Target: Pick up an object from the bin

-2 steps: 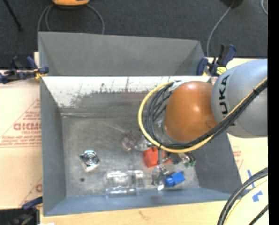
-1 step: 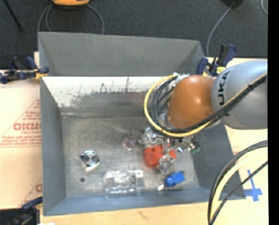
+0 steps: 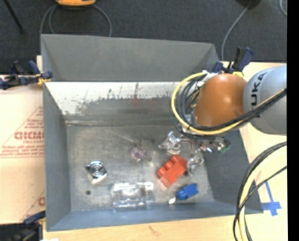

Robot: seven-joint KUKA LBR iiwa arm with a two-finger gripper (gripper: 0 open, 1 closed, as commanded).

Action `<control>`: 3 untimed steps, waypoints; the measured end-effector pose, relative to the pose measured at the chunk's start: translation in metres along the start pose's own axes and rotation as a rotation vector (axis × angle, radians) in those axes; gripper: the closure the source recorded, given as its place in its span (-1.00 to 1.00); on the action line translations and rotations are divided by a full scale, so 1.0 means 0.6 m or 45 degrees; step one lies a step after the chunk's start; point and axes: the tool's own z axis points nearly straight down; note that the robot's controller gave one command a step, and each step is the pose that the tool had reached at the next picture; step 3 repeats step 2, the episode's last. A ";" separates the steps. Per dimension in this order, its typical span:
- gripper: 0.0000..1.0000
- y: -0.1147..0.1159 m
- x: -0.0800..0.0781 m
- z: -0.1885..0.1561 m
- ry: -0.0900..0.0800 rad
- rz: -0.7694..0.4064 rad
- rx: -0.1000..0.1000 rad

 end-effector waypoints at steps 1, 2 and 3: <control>1.00 -0.002 -0.004 -0.004 -0.009 0.003 0.007; 1.00 -0.058 -0.024 -0.237 0.001 -0.006 0.009; 1.00 -0.058 -0.024 -0.237 0.001 -0.006 0.009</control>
Offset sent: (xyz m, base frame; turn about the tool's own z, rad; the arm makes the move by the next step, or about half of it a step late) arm 0.0000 0.0000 0.0000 0.0000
